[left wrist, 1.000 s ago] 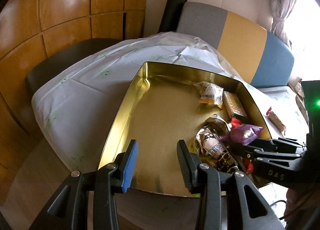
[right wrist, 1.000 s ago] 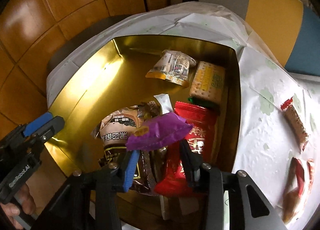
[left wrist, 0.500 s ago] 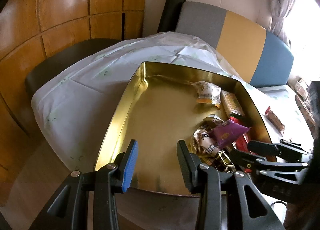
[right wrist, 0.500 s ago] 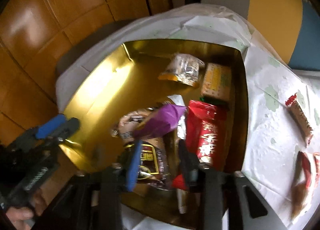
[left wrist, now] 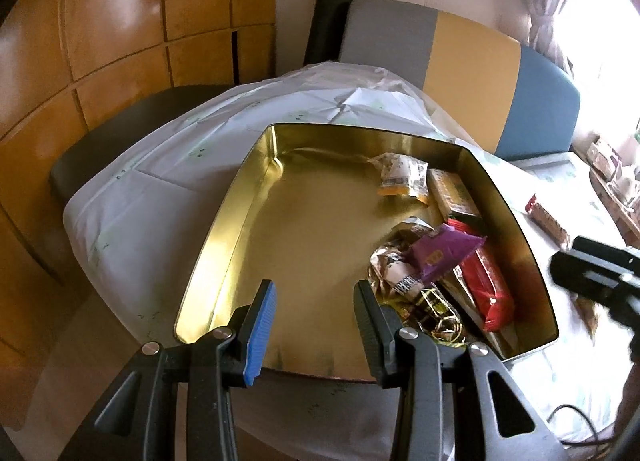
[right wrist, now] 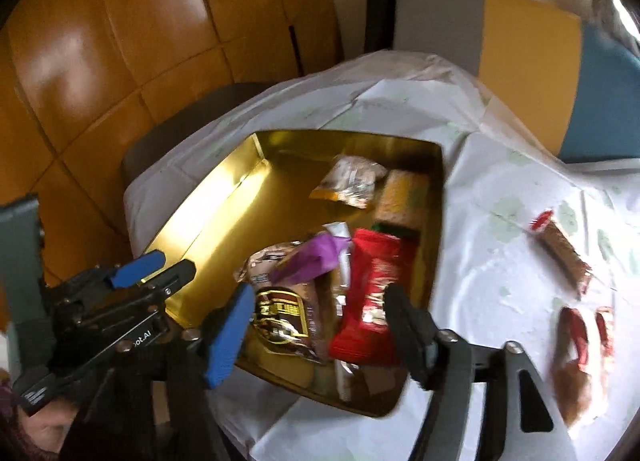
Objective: Organize snacks
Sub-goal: 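Move both grippers back over the remaining snacks on the table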
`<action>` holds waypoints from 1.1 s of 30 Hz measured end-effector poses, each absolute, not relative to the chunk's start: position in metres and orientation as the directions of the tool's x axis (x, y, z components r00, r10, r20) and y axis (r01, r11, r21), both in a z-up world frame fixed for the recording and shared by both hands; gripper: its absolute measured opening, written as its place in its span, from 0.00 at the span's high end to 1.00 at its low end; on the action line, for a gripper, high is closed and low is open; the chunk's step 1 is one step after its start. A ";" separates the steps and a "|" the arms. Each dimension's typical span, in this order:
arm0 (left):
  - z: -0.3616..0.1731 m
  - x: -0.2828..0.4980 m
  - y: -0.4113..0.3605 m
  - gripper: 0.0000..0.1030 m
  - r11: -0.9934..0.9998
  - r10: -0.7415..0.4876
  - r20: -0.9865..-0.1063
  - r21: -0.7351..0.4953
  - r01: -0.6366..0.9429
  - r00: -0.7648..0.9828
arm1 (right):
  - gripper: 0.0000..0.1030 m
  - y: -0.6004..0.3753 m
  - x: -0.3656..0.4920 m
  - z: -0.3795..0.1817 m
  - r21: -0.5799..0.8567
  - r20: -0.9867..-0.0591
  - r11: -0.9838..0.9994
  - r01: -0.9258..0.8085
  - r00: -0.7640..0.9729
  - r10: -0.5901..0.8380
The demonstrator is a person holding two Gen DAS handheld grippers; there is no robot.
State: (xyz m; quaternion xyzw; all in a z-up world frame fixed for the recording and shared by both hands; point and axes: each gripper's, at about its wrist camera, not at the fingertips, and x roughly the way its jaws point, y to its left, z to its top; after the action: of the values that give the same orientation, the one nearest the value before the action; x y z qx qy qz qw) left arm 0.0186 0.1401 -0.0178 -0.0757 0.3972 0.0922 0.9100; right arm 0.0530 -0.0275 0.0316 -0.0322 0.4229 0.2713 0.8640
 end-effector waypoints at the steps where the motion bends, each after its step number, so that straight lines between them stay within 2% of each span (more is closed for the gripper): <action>1: -0.018 0.018 0.138 0.61 0.973 0.107 -0.738 -0.062 -0.224 0.667 | 0.19 -0.033 0.053 0.034 0.177 -0.743 0.856 -0.486 0.504 0.440; 12: -0.013 0.015 0.117 0.61 0.986 0.094 -0.727 -0.026 -0.164 0.681 | 0.15 -0.102 0.052 0.043 0.124 -0.743 0.911 -0.394 0.571 0.349; 24: -0.013 0.014 0.097 0.61 0.996 0.052 -0.731 -0.015 -0.092 0.680 | 0.15 -0.174 0.059 0.032 -0.015 -0.792 0.946 -0.324 0.581 0.186; 33: -0.013 0.016 0.082 0.61 0.998 0.027 -0.737 -0.013 -0.054 0.675 | 0.15 -0.261 0.078 0.021 -0.088 -0.797 0.981 -0.171 0.603 0.034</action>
State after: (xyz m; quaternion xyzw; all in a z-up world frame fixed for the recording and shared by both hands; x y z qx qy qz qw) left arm 0.0164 0.0824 -0.0132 -0.0168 0.4023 0.0220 0.9151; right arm 0.0783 -0.2607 0.0214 -0.0778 0.4420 0.0574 0.8918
